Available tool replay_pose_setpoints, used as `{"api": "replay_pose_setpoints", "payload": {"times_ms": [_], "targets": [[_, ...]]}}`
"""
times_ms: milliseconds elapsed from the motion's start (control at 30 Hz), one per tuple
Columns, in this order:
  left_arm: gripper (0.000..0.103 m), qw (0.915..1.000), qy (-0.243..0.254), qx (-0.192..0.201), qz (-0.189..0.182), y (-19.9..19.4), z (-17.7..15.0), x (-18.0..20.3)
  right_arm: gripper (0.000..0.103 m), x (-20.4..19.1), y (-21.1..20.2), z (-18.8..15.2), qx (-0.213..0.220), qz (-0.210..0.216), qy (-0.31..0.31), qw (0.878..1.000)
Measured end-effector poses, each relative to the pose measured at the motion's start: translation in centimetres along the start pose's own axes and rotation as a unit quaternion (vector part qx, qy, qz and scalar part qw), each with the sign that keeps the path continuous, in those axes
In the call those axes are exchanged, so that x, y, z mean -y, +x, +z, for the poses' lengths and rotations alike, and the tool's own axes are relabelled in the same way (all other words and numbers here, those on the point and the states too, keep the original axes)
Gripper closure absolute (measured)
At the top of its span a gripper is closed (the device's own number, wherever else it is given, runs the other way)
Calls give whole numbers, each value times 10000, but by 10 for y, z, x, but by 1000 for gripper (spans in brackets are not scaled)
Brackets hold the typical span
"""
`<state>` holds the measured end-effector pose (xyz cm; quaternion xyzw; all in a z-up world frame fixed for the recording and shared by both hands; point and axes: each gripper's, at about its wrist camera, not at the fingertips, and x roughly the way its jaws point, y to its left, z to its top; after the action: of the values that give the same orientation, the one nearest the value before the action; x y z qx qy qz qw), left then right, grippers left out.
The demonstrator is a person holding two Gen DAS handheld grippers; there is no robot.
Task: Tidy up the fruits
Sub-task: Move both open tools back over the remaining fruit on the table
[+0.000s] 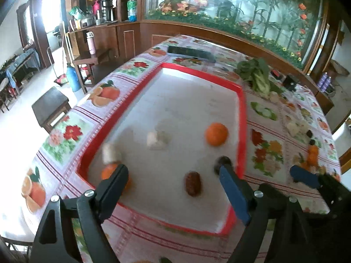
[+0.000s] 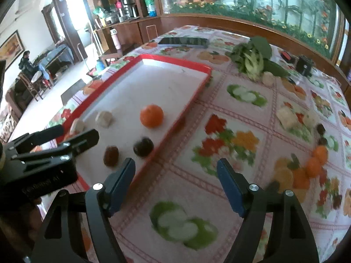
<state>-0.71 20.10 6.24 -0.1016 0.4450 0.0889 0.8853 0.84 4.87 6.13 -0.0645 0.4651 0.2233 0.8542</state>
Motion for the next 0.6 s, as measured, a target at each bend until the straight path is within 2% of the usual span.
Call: {"api": "replay_pose_setpoints", "payload": {"times_ms": [133,300,600], "targets": [[14,9998,79,-14,-205,-10,-12,22,26,9,-15,-23,26,-292,-11,9996],[14,9983,492,-57,-298,-17,-26,63,26,32,-41,-51,265,-694,200,9970],[14,9925,1076,-330,-467,-17,-56,136,26,113,-75,-97,395,-1354,1063,9843]]}}
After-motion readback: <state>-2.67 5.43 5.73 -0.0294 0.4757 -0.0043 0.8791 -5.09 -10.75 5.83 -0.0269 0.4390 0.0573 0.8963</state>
